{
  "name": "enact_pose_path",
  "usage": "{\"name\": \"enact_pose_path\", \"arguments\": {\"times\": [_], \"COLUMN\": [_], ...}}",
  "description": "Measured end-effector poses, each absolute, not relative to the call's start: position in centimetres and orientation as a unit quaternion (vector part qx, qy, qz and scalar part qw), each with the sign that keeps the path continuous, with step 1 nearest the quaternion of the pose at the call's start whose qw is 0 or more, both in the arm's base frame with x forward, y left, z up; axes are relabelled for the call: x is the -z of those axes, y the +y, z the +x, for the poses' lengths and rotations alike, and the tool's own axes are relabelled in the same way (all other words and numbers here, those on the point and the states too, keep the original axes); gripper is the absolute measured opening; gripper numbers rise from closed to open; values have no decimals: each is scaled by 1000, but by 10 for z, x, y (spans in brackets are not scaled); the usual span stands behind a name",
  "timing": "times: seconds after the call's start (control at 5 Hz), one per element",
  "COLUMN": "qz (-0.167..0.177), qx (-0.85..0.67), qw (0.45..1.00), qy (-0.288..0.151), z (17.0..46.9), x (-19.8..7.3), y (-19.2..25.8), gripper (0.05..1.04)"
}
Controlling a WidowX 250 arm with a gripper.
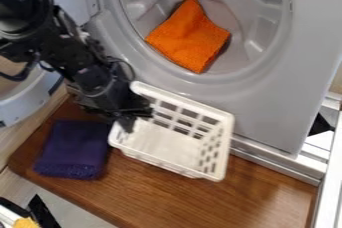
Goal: Move the small white basket to the left
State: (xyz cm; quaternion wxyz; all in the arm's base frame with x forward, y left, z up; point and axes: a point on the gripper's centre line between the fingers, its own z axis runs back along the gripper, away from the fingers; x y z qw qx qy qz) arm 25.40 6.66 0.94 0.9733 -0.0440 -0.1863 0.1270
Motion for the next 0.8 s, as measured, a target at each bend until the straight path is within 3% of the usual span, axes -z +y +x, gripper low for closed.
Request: {"name": "enact_pose_path", "arguments": {"times": [0.6,0.8], "qz": [-49,-48], "qx": [-134,-141], "qw": [979,981], "qy": [-146,-126], "z": [242,242], "x": [23,33], "y": [85,87], "gripper": [130,317]}}
